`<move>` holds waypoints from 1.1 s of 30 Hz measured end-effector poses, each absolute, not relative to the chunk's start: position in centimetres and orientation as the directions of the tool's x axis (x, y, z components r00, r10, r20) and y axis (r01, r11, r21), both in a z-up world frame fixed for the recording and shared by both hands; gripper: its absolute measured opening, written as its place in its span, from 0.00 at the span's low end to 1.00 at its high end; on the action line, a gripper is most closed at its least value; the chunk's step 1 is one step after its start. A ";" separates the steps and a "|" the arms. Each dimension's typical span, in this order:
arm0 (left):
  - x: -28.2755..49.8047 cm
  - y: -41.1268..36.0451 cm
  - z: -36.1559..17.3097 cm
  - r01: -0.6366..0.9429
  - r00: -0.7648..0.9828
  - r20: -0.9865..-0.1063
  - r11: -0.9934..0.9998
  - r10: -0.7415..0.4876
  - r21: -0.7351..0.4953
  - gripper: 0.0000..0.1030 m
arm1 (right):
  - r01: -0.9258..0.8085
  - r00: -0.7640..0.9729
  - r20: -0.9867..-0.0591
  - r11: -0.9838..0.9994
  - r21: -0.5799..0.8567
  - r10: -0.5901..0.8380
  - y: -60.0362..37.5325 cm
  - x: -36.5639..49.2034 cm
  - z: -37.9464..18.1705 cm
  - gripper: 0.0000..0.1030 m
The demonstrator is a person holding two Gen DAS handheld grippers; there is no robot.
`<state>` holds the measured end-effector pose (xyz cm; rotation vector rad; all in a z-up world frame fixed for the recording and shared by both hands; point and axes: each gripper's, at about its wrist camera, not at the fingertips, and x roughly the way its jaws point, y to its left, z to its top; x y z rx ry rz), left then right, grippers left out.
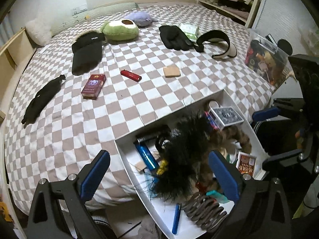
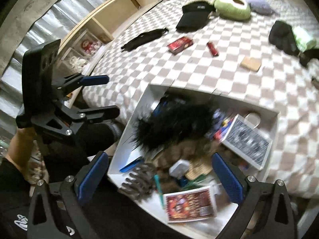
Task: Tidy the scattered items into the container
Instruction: 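Open the left tool dropping the blue lighter while the right tool releases the teal lighter into the box, then move both tools from the box over the red lighter and wooden coaster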
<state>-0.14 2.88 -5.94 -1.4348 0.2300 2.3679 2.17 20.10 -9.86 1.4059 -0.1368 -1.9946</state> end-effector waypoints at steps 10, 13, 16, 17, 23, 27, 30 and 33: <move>-3.3 2.2 -4.3 -0.343 -0.496 -0.849 -0.939 0.182 -0.001 1.00 | 0.509 -0.469 -0.733 -0.829 0.232 -0.493 22.6 -1.1 -5.5 1.00; -4.5 1.9 -4.2 -0.331 -0.532 -0.835 -0.942 0.141 0.051 1.00 | 0.511 -0.501 -0.736 -0.842 0.172 -0.455 23.0 -3.0 -4.8 1.00; -5.6 1.9 -4.5 -0.334 -0.556 -0.826 -0.935 0.093 0.120 1.00 | 0.507 -0.525 -0.735 -0.851 0.136 -0.429 23.3 -4.9 -4.7 1.00; -6.0 2.0 -4.7 -0.338 -0.559 -0.826 -0.930 0.075 0.144 1.00 | 0.504 -0.539 -0.729 -0.855 0.123 -0.423 23.4 -5.5 -4.7 1.00; -9.5 1.1 -6.1 -0.327 -0.529 -0.843 -0.939 0.091 0.103 1.00 | 0.466 -0.579 -0.736 -0.883 0.055 -0.351 23.7 -9.4 -5.4 1.00; -12.3 1.0 -7.0 -0.320 -0.519 -0.846 -0.946 0.120 0.062 1.00 | 0.423 -0.569 -0.753 -0.903 0.077 -0.330 24.4 -12.1 -6.4 1.00; -14.6 1.0 -7.8 -0.302 -0.498 -0.857 -0.953 0.129 0.032 1.00 | 0.397 -0.567 -0.770 -0.916 0.055 -0.292 24.5 -13.9 -7.5 1.00; -17.0 1.4 -9.3 -0.287 -0.462 -0.879 -0.958 0.121 0.019 1.00 | 0.372 -0.559 -0.792 -0.928 0.024 -0.245 24.6 -15.7 -8.8 1.00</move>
